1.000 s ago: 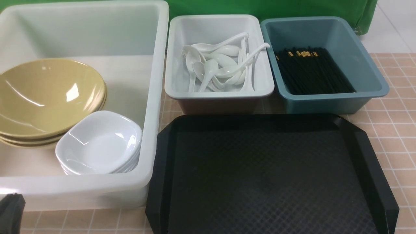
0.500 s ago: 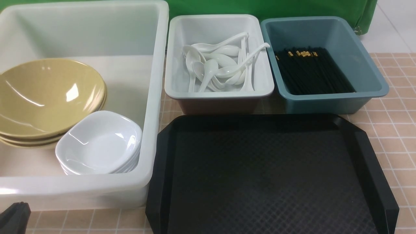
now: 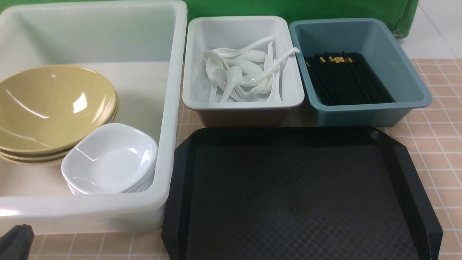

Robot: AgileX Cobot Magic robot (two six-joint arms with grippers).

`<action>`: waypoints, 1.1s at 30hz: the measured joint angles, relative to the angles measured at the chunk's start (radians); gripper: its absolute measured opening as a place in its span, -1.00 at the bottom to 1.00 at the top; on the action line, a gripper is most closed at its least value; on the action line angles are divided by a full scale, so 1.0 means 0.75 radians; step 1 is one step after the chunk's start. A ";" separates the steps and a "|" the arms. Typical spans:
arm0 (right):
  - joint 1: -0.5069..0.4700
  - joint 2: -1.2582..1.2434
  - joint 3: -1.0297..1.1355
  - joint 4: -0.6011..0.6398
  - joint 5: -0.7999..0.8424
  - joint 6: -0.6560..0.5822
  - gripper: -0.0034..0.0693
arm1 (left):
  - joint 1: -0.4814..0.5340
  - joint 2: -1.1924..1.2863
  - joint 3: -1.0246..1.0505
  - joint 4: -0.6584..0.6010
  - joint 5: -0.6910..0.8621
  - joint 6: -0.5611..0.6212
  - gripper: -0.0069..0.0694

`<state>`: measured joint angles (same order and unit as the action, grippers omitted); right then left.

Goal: On brown table put chopsticks spoon bowls plates into blue grey white boxes.

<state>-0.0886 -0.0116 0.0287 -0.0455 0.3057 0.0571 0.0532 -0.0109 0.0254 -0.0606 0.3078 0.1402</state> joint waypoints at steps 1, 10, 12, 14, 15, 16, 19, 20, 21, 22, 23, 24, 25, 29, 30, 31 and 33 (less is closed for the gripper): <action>0.000 0.000 0.000 0.000 0.001 0.000 -0.69 | 0.000 0.000 0.000 0.000 0.000 0.000 -0.81; 0.000 0.000 0.000 0.000 0.001 0.000 -0.67 | 0.000 0.000 0.000 0.000 0.000 -0.003 -0.81; 0.000 0.000 0.000 0.000 0.001 0.000 -0.67 | 0.000 0.000 0.000 0.000 0.000 -0.003 -0.81; 0.000 0.000 0.000 0.000 0.001 0.000 -0.66 | 0.000 0.000 0.000 0.000 0.000 -0.003 -0.81; 0.000 0.000 0.000 0.000 0.001 0.000 -0.66 | 0.000 0.000 0.000 0.000 0.000 -0.003 -0.81; 0.000 0.000 0.000 0.000 0.001 0.000 -0.66 | 0.000 0.000 0.000 0.000 0.000 -0.003 -0.81; 0.000 0.000 0.000 0.000 0.001 0.000 -0.64 | 0.000 0.000 0.000 0.000 0.000 -0.003 -0.81; 0.000 0.000 0.000 0.000 0.001 0.000 -0.64 | 0.000 0.000 0.000 0.000 0.000 -0.003 -0.81; 0.000 0.000 0.000 0.000 0.001 0.000 -0.64 | 0.000 0.000 0.000 0.000 0.000 -0.003 -0.81; 0.000 0.000 0.000 0.000 0.001 0.000 -0.63 | 0.000 0.000 0.000 0.000 0.000 -0.004 -0.81; 0.000 0.000 0.000 0.000 0.001 0.000 -0.63 | 0.000 0.000 0.000 0.000 0.000 -0.004 -0.81; 0.000 0.000 0.000 0.000 0.001 0.000 -0.63 | 0.000 0.000 0.000 0.000 0.000 -0.004 -0.81; 0.000 0.000 0.000 0.000 0.001 0.000 -0.63 | 0.000 0.000 0.000 0.000 0.001 -0.004 -0.81; 0.000 0.000 0.000 0.000 0.001 0.000 -0.63 | 0.000 0.000 0.000 0.000 0.001 -0.004 -0.81; 0.000 0.000 0.000 0.000 0.002 0.000 -0.63 | 0.000 0.000 0.000 0.000 0.001 -0.004 -0.81; 0.000 0.000 0.000 0.000 0.004 0.000 -0.63 | 0.000 0.000 0.000 0.000 0.001 -0.004 -0.81; 0.000 0.000 -0.001 0.000 0.003 0.000 -0.63 | 0.000 0.000 0.000 0.000 0.001 -0.004 -0.81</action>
<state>-0.0886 -0.0116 0.0278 -0.0455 0.3082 0.0571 0.0532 -0.0109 0.0254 -0.0606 0.3086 0.1370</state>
